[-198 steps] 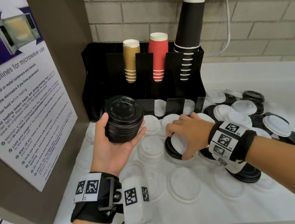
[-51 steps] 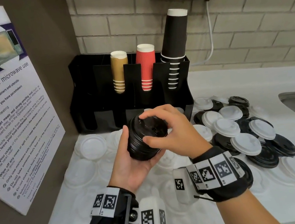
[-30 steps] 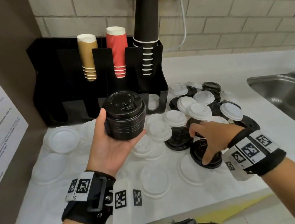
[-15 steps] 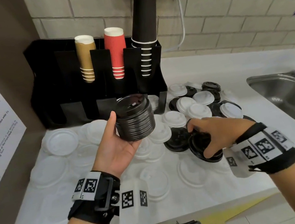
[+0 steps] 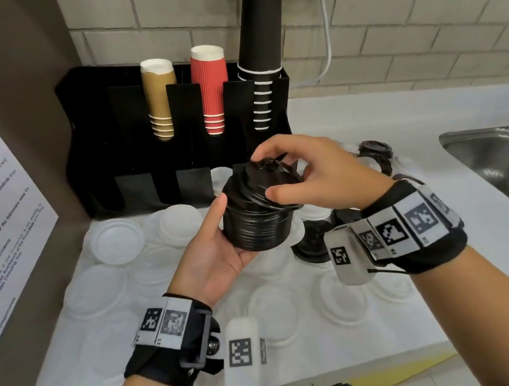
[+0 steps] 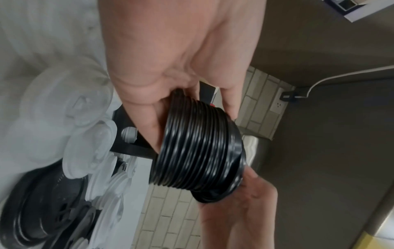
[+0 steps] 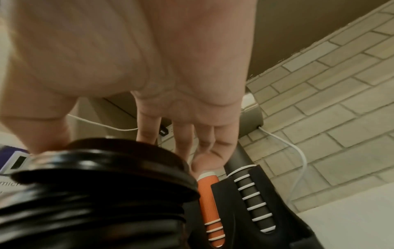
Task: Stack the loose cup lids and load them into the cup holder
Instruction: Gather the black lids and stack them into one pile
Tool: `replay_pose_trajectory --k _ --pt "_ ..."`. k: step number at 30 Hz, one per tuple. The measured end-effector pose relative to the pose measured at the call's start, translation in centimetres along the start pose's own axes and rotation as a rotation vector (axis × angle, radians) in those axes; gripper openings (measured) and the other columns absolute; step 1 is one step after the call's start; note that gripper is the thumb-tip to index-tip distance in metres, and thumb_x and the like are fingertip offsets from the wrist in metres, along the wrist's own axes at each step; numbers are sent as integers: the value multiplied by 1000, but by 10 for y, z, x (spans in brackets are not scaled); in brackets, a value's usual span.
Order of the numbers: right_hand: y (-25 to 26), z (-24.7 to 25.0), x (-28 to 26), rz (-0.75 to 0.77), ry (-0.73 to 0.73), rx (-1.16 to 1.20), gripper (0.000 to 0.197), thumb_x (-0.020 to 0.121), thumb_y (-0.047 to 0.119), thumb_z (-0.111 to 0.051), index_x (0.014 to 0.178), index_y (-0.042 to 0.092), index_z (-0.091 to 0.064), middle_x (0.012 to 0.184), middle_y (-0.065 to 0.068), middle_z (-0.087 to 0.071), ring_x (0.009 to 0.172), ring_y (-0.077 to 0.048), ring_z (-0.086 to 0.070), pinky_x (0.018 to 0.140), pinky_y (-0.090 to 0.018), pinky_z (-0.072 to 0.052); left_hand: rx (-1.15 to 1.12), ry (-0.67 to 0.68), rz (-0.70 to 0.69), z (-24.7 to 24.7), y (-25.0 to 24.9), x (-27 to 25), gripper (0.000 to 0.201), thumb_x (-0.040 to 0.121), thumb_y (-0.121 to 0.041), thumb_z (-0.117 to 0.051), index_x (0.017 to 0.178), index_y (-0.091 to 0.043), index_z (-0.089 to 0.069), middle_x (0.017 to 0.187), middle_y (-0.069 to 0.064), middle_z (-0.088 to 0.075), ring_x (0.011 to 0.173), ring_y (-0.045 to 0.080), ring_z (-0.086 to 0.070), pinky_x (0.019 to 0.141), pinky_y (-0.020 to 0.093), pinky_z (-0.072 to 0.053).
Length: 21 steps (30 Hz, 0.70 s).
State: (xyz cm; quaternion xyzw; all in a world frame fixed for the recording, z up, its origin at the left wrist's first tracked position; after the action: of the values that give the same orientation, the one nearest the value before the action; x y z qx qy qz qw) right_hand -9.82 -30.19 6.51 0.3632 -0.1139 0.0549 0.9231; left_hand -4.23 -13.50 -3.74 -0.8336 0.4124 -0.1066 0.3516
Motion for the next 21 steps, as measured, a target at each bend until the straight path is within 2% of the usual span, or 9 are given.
replay_pose_trajectory --k 3,5,10,13,16,19,21 --pt "2 -4 4 23 27 8 34 76 14 -75 108 22 -65 104 11 -64 88 12 -55 70 -2 -40 45 -7 20 3 0 -2 50 93 -47 -48 133 -19 -57 130 9 -63 119 23 -61 82 33 -56" --pt "3 -7 6 23 54 4 34 76 14 -75 108 21 -66 102 13 -65 89 11 -57 73 -3 -40 55 -13 31 4 0 -2 49 93 -47 -49 131 -18 -59 128 10 -64 117 24 -63 80 33 -57" --pt "5 -11 8 57 115 -16 37 74 15 -75 110 19 -65 102 6 -67 84 8 -58 73 -6 -43 67 -35 48 7 -1 -3 47 93 -46 -48 128 -19 -61 126 10 -66 114 23 -64 79 33 -57" --pt "4 -12 8 55 114 -14 41 72 16 -77 111 19 -64 102 7 -66 83 10 -56 72 -5 -42 59 -42 51 8 0 -4 48 93 -46 -47 130 -17 -60 127 11 -65 115 25 -64 80 34 -57" --pt "4 -13 6 58 126 -48 48 71 22 -81 115 23 -61 107 8 -62 89 9 -54 74 -4 -40 47 -30 44 7 1 -4 49 92 -49 -47 127 -19 -63 129 10 -64 117 25 -63 81 34 -57" --pt "-2 -8 3 1 58 -48 53 74 43 -76 121 33 -54 120 9 -53 103 3 -52 81 -7 -42 42 -26 10 8 1 -5 54 88 -51 -56 131 -20 -60 132 9 -62 120 25 -60 83 35 -56" --pt "-12 -1 -1 -107 -63 10 33 84 39 -68 112 26 -57 116 4 -57 99 -5 -57 77 -16 -47 29 -41 -15 11 0 -4 66 79 -47 -67 136 -17 -54 133 9 -61 121 24 -60 83 34 -56"
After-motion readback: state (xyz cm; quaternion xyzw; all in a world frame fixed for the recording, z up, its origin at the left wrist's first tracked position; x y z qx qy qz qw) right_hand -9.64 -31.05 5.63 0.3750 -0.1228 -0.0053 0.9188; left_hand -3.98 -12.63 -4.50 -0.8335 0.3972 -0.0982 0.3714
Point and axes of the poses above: each hand's wrist, its own x-axis towards the middle knuckle, its own z-axis out of the back of the hand, y = z × x, the point moved 1 cm from there along x, towards the middle knuckle
